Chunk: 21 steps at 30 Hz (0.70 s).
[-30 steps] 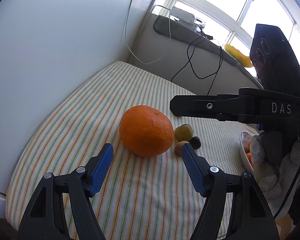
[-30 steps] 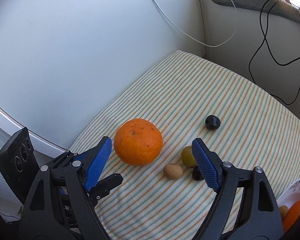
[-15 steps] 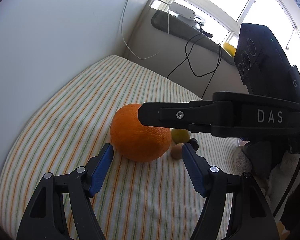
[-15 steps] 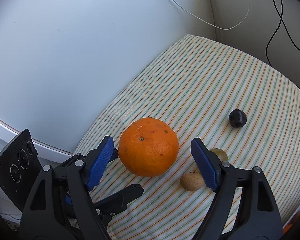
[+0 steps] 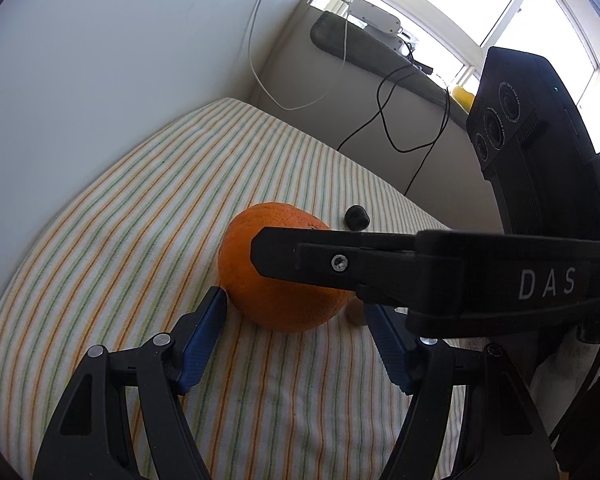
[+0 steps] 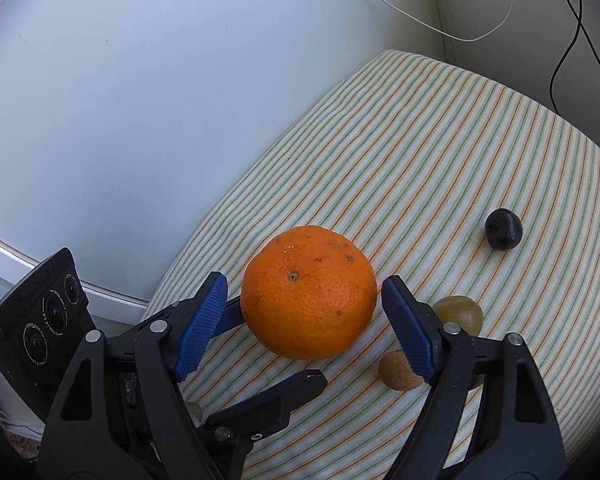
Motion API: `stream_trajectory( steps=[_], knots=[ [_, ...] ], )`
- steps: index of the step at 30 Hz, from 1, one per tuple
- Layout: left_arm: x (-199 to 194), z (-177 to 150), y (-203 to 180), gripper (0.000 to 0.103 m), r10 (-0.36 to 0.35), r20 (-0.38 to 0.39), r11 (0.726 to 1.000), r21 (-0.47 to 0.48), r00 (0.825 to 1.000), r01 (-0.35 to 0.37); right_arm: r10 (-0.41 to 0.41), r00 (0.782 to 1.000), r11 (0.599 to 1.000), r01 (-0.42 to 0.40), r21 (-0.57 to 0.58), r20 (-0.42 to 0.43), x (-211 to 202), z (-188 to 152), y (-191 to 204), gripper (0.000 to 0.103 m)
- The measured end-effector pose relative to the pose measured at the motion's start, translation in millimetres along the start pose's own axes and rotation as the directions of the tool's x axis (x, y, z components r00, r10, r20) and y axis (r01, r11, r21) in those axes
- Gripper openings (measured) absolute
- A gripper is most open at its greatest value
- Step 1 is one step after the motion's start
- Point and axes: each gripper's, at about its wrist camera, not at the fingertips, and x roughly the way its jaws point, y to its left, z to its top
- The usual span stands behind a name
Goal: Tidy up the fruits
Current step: 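Close the right tool around the large orange and lift it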
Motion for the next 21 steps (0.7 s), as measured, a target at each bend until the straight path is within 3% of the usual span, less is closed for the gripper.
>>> stream_trajectory(
  steps=[4, 21],
  knots=[
    [3, -2, -1, 0.068, 0.002, -0.006, 1.000, 0.011, 1.000, -0.002, -0.014, 1.000, 1.000, 0.014, 0.002, -0.002, 3, -1, -2, 0.076],
    [-13, -9, -23, 0.066, 0.027, 0.040, 0.998, 0.052, 0.999, -0.029, -0.001, 0.999, 1.000, 0.000, 0.021, 0.038, -11, -13, -3, 0.074]
  ],
)
